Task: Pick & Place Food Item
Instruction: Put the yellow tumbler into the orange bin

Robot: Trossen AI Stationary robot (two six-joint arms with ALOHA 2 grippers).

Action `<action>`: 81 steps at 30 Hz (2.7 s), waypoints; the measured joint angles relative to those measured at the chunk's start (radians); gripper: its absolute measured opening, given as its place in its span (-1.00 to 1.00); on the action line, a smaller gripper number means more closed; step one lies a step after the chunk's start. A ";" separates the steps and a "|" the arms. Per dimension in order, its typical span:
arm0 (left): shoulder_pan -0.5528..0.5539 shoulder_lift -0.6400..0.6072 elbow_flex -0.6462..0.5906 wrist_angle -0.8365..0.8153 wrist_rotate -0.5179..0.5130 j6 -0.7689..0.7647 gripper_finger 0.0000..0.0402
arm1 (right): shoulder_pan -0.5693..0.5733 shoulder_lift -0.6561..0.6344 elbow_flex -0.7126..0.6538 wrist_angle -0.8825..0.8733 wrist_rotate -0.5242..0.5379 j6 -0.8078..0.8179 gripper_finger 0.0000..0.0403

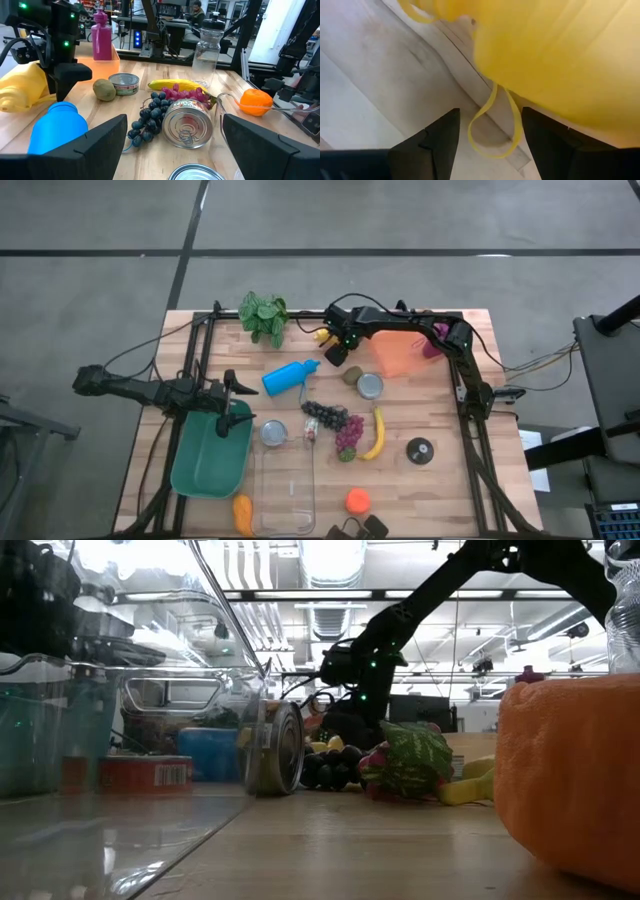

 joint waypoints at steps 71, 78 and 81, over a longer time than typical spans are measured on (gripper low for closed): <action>0.000 0.000 0.000 0.000 0.000 0.000 0.67 | 0.025 -0.253 0.023 -0.042 0.028 -0.068 -0.95; 0.000 0.000 0.000 0.000 0.000 0.000 0.67 | 0.059 -0.219 0.022 -0.006 0.026 -0.044 -0.95; 0.000 0.000 0.000 0.000 0.000 0.000 0.67 | 0.071 -0.208 0.017 0.003 0.028 -0.014 -0.95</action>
